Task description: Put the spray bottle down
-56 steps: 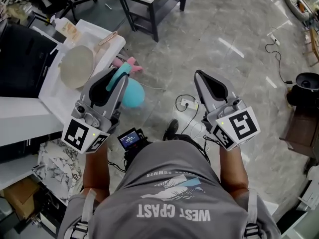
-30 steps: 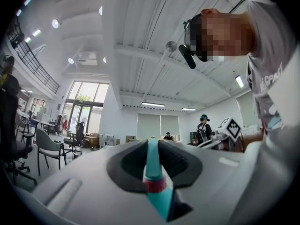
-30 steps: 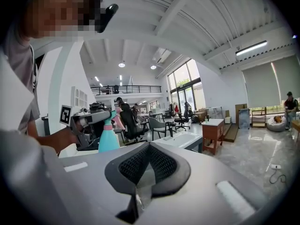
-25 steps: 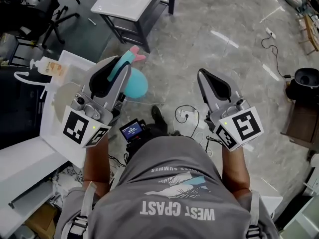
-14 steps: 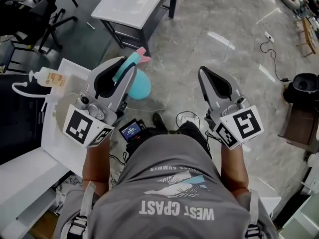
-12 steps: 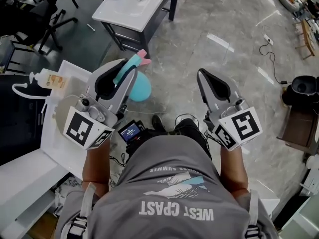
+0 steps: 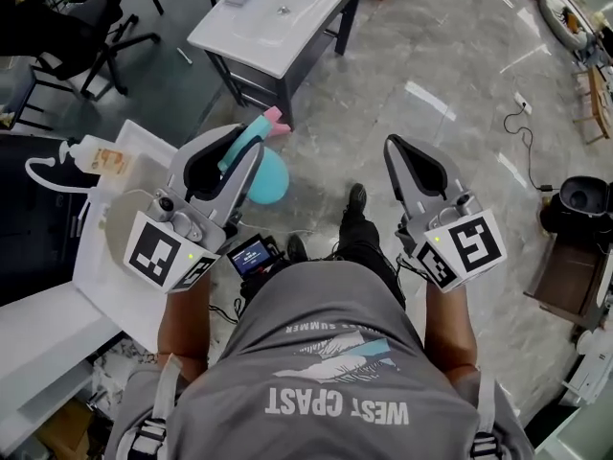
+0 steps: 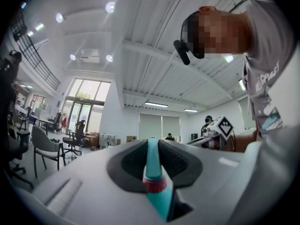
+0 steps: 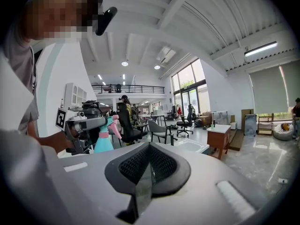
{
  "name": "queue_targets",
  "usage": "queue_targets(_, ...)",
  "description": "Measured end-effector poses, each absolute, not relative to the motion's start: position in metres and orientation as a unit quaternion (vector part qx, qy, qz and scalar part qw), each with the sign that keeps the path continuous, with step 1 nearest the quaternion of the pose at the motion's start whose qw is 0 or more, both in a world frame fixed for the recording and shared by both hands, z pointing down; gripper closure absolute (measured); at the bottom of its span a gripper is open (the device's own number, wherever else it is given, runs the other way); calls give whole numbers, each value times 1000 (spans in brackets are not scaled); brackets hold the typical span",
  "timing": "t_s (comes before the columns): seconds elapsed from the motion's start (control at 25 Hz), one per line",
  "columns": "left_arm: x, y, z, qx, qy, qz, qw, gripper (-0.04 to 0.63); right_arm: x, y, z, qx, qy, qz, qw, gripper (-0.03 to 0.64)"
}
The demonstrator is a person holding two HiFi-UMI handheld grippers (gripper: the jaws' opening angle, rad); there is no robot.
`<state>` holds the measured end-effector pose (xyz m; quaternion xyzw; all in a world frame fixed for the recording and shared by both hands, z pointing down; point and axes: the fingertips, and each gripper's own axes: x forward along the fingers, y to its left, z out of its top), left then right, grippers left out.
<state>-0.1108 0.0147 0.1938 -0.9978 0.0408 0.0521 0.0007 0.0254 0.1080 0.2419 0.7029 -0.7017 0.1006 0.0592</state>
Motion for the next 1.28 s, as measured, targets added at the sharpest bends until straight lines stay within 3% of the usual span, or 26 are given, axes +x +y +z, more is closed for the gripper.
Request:
queue_targets(0.64, 26, -64, 198, -984, 179, 23, -2, 528, 182, 5, 259, 607, -782, 128, 58, 615)
queue_targets(1.28, 80, -120, 206, -961, 277, 8, 4, 528, 256, -37, 263, 560, -816, 132, 51, 615)
